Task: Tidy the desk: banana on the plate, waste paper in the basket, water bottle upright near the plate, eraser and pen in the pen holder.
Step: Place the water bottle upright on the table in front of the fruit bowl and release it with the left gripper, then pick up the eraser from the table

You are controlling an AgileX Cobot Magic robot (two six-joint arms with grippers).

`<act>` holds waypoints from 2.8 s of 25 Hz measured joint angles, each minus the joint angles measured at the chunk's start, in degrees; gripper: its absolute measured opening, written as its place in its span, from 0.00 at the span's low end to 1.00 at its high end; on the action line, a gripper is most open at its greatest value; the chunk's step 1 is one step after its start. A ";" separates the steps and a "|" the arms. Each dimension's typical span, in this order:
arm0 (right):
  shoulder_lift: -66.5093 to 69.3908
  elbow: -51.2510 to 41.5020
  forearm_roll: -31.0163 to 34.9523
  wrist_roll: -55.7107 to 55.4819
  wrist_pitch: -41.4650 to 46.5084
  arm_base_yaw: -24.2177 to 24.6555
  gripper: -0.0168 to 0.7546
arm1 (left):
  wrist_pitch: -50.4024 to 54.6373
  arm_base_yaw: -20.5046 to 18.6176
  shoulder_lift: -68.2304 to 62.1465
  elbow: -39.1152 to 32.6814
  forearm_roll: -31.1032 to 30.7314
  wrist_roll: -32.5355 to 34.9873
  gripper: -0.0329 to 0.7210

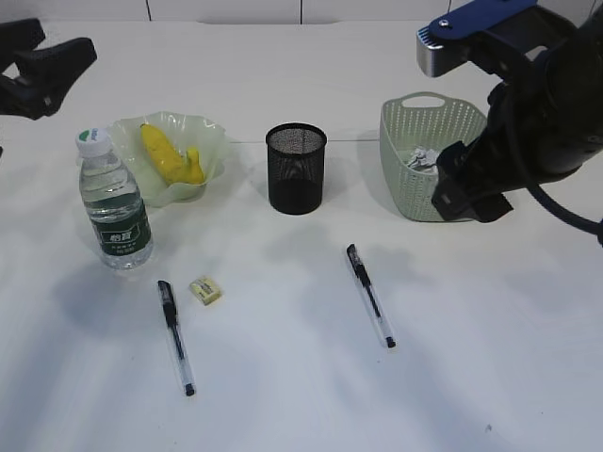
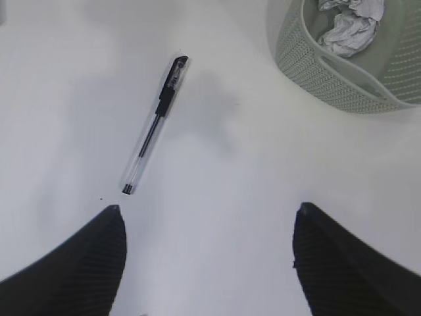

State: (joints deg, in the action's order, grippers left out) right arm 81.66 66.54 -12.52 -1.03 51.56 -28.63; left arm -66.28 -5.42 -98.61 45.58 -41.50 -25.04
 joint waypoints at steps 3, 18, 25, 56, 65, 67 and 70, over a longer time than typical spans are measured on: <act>0.00 0.00 -0.36 0.00 0.10 0.00 0.78 | 0.15 0.00 2.65 0.00 0.04 -3.00 0.83; 0.00 0.00 -0.57 0.00 0.10 0.00 0.78 | 17.18 -0.04 11.47 -0.34 -5.46 -13.80 0.83; 0.00 0.00 -0.58 0.00 0.10 0.00 0.78 | 23.99 -0.04 13.60 -0.34 -6.42 -17.63 0.83; 0.00 0.00 -0.80 0.00 0.10 0.00 0.78 | 71.38 5.35 23.02 -0.41 -6.35 -31.16 0.78; 0.00 0.00 -1.20 0.00 0.10 0.00 0.78 | 84.88 7.14 23.06 -0.41 4.76 -23.31 0.78; 0.00 0.00 -1.20 0.00 0.10 0.00 0.78 | 88.10 7.14 23.06 -0.41 11.40 -14.51 0.78; 0.00 0.00 -1.29 0.00 0.10 0.00 0.78 | 94.41 7.14 23.06 -0.29 20.70 -1.23 0.78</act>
State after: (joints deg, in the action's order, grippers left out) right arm 81.66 66.54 -13.81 -1.03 51.67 -28.63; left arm 28.13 1.72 -75.56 45.30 -20.80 -26.27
